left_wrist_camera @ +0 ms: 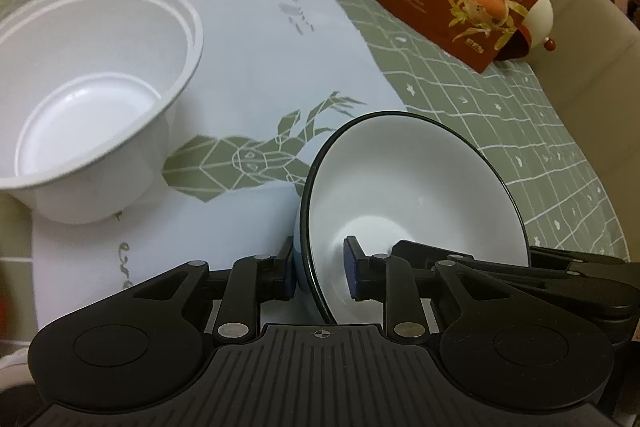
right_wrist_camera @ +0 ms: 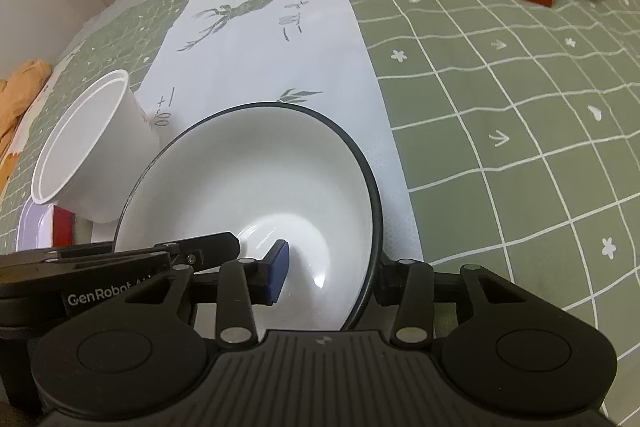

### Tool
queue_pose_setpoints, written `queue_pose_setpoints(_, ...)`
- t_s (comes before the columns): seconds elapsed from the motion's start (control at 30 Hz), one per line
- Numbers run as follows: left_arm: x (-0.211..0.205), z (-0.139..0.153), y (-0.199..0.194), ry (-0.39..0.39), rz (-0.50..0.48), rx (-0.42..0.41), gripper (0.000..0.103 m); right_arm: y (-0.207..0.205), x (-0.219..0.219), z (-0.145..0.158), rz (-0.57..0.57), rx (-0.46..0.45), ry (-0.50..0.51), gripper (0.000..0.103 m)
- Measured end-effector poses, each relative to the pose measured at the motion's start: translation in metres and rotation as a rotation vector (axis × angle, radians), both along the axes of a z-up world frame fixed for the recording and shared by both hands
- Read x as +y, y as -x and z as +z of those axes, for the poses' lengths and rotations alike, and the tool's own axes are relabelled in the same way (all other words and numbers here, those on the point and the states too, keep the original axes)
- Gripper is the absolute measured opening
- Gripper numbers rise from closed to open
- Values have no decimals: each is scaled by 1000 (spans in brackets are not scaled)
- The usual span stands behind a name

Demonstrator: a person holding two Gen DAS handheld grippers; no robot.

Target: Organize plates and bowls

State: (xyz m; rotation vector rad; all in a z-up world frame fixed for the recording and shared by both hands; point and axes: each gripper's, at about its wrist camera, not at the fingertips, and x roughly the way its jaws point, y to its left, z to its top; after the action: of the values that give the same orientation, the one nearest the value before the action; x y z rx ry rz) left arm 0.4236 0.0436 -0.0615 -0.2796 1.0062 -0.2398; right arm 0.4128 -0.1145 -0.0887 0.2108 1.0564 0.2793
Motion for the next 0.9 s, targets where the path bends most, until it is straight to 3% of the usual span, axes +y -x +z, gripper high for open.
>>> queue_pose_setpoints(0.27, 7, 37, 26, 5, 2, -75, 28, 22, -5, 31, -9, -100, -63, 42)
queue_pose_setpoints(0.53, 25, 72, 88, 74, -70, -123, 32, 84, -3, 85, -28, -196, -69, 42)
queue_pose_setpoints(0.7, 15, 66, 121, 46, -144, -117, 32, 128, -4, 94, -62, -199, -21, 42)
queue_pose_setpoints(0.9, -2, 35, 124, 14, -231, -14, 32, 154, -14, 68, -131, -123, -8, 42)
